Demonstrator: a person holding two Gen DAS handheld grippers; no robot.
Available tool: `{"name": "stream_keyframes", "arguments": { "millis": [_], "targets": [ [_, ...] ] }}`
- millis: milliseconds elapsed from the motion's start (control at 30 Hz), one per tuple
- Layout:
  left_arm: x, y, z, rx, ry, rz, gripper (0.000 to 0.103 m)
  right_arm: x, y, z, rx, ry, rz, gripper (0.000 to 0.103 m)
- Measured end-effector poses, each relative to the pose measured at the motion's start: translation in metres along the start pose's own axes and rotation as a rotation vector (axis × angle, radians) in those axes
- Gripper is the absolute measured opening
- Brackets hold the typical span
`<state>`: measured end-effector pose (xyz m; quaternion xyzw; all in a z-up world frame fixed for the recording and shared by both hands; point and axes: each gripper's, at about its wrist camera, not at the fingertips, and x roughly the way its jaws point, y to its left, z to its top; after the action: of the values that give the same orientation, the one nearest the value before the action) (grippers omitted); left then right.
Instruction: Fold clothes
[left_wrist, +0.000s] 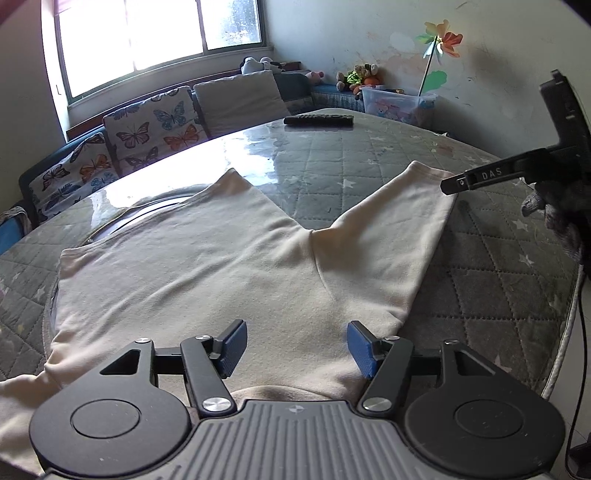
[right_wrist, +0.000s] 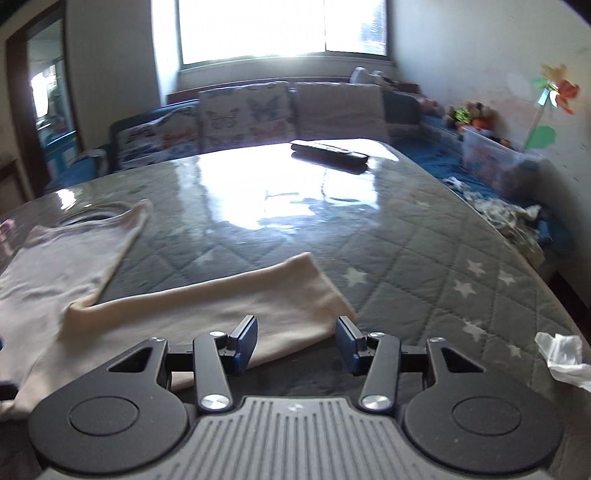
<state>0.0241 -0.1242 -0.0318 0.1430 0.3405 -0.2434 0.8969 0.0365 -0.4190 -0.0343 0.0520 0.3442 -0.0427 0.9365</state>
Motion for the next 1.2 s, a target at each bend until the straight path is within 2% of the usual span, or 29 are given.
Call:
{"name": "stream_keyframes", "arguments": {
  "millis": [100,167,267,333,433,667,833,900,1100,1200],
  "targets": [
    [0.001,0.000,0.001,-0.002,-0.001,0.002,0.065,0.006,-0.005,-0.001,0.038,0.006,-0.019,0.046],
    [0.001,0.000,0.002,-0.001,-0.003,0.002,0.066,0.010,-0.008,-0.001,0.060,0.010,-0.032,0.036],
    [0.002,0.000,0.003,-0.002,-0.003,0.004,0.066,0.013,-0.010,-0.003,0.066,0.004,-0.044,0.028],
    [0.003,0.001,0.004,-0.005,-0.003,0.008,0.067,0.013,-0.011,-0.002,0.073,-0.006,-0.049,0.013],
    [0.003,0.001,0.004,-0.004,-0.003,0.012,0.068,0.012,-0.014,-0.001,0.089,-0.023,-0.054,0.005],
    [0.008,-0.002,0.002,0.005,0.002,0.017,0.069,0.000,-0.020,0.007,0.100,-0.080,-0.046,0.004],
    [0.009,-0.001,0.001,0.005,-0.005,0.022,0.069,0.007,-0.021,0.003,0.109,-0.045,-0.045,0.004],
    [0.003,0.006,0.001,-0.008,-0.020,0.030,0.070,-0.002,-0.019,0.008,0.104,-0.066,-0.035,0.004],
    [-0.015,0.026,-0.001,-0.046,-0.063,0.056,0.071,-0.041,0.005,0.036,0.045,-0.149,0.041,0.004],
    [-0.026,0.040,-0.004,-0.075,-0.084,0.077,0.071,-0.062,0.034,0.054,-0.022,-0.187,0.109,0.004]
  ]
}}
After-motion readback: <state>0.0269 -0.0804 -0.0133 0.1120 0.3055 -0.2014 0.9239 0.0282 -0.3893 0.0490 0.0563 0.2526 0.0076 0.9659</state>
